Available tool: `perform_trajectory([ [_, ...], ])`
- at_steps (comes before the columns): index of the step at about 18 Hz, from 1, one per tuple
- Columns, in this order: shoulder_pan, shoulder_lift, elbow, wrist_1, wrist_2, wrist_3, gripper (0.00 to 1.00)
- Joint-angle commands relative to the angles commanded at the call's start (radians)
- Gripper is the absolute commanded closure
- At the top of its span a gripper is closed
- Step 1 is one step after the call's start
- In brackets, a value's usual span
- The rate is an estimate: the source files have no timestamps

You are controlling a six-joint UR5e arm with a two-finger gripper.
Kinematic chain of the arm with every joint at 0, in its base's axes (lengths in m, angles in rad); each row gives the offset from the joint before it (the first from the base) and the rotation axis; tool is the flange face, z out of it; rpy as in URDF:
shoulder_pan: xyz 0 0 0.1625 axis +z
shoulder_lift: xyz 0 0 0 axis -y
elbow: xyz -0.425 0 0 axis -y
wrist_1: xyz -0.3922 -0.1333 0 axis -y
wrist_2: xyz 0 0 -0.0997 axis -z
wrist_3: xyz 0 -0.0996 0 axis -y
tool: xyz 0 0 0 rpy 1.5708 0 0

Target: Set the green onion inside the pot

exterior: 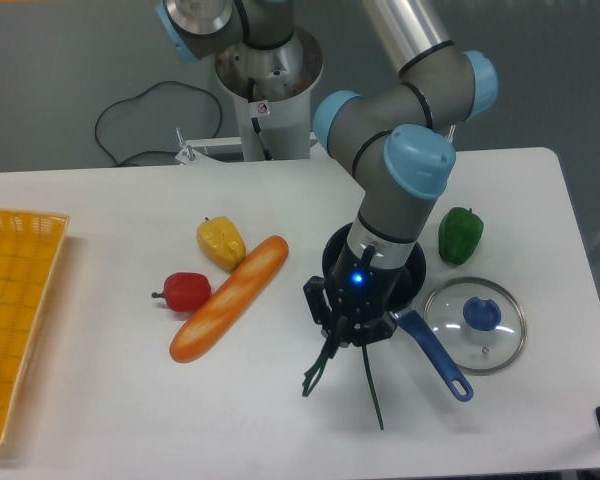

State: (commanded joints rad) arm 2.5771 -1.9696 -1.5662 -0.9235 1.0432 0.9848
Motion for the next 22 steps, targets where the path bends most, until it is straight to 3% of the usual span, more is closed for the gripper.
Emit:
perform_trajectory([
  [17, 0.032, 0.012, -0.046, -0.003, -0.091, 0.035, 1.00],
  [22, 0.051, 0.014, -0.064, -0.005, -0.101, 0.107, 1.00],
])
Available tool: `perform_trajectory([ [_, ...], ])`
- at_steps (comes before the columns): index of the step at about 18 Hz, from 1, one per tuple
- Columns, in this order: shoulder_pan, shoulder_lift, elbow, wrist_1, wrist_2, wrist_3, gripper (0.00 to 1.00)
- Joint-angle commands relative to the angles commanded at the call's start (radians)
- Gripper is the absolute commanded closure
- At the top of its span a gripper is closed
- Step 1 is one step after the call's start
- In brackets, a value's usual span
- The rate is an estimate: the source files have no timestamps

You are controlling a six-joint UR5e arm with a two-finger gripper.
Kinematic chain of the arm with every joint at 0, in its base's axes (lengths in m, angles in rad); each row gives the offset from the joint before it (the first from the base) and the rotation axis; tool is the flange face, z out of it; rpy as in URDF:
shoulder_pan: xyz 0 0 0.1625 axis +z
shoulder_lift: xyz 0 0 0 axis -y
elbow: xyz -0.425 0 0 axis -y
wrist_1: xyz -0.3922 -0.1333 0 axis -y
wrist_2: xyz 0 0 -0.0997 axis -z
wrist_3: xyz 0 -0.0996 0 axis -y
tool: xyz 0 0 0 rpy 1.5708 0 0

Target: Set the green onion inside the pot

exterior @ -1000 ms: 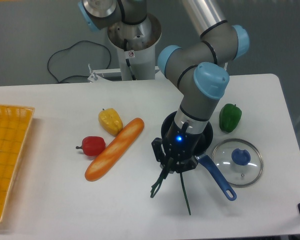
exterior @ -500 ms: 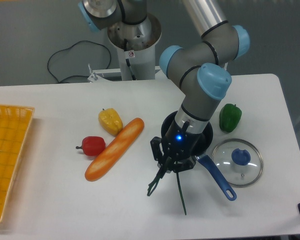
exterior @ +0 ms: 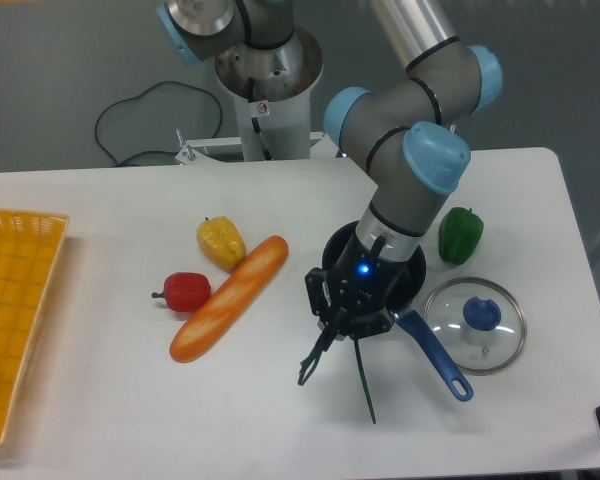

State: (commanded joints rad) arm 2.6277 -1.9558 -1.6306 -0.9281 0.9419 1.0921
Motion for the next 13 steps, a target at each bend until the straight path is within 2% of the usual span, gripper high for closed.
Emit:
perform_trajectory([
  [5, 0.014, 0.002, -0.002, -0.002, -0.026, 0.008, 1.00],
  [10, 0.032, 0.003, -0.046, 0.002, -0.043, 0.075, 1.00],
  [13, 0.043, 0.005, -0.048, -0.002, -0.063, 0.081, 1.00],
])
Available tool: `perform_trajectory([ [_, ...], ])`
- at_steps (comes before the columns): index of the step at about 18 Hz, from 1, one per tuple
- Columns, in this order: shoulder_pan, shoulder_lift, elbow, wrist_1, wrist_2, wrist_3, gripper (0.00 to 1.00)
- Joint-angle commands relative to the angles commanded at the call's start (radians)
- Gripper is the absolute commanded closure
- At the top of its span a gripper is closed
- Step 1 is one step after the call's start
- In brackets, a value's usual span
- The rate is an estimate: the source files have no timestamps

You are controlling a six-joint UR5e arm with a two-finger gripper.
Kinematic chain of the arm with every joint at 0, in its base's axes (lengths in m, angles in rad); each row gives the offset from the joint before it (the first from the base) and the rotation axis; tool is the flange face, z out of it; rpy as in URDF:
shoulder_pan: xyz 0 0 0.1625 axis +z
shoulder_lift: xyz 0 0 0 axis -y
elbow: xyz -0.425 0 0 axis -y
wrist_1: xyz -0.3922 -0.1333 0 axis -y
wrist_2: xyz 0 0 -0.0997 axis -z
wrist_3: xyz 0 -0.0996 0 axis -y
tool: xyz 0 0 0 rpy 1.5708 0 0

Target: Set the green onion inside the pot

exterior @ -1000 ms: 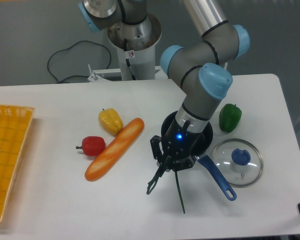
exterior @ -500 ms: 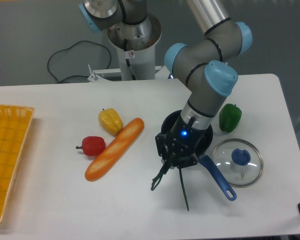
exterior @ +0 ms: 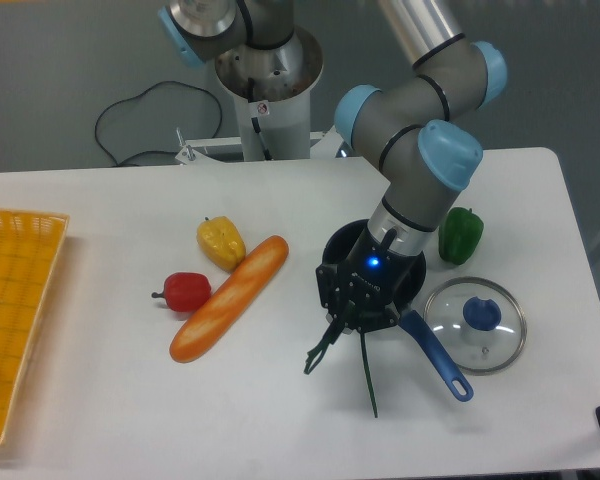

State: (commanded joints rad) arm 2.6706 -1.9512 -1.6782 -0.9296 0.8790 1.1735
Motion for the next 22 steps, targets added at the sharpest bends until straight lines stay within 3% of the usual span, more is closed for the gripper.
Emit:
perform_trajectory([
  [22, 0.034, 0.008, -0.057, -0.002, -0.018, 0.075, 1.00],
])
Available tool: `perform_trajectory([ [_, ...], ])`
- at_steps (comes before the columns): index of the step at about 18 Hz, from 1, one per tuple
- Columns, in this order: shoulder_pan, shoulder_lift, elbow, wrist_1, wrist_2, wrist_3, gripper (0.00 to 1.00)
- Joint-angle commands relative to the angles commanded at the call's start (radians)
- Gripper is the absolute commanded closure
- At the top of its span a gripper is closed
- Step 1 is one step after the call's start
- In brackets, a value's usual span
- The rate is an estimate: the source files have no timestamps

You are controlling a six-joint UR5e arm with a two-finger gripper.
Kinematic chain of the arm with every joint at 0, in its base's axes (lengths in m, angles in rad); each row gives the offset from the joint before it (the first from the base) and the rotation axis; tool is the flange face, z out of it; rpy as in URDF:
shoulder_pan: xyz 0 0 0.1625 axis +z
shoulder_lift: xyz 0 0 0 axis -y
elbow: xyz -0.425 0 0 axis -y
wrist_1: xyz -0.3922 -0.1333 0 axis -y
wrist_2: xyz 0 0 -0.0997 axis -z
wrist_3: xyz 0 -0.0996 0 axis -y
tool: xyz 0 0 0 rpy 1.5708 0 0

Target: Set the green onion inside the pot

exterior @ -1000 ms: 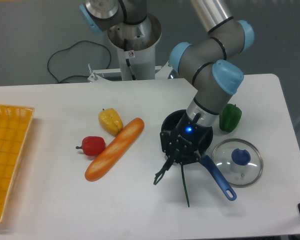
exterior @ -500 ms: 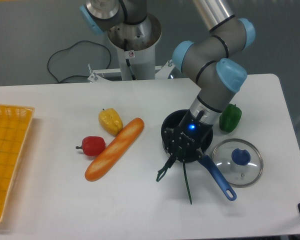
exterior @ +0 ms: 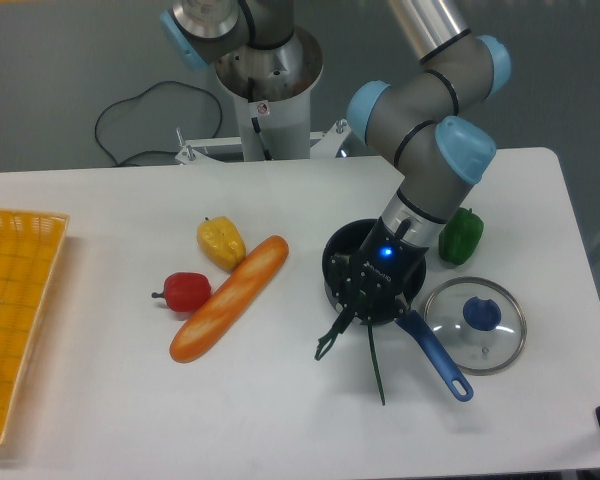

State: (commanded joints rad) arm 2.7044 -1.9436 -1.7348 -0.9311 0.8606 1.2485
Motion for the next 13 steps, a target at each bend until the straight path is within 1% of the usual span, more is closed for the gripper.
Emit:
perform_trajectory([
  [1, 0.002, 0.002, -0.003, -0.002, 0.000, 0.017, 1.00],
  [13, 0.002, 0.008, -0.015, -0.003, 0.000, 0.038, 1.00],
])
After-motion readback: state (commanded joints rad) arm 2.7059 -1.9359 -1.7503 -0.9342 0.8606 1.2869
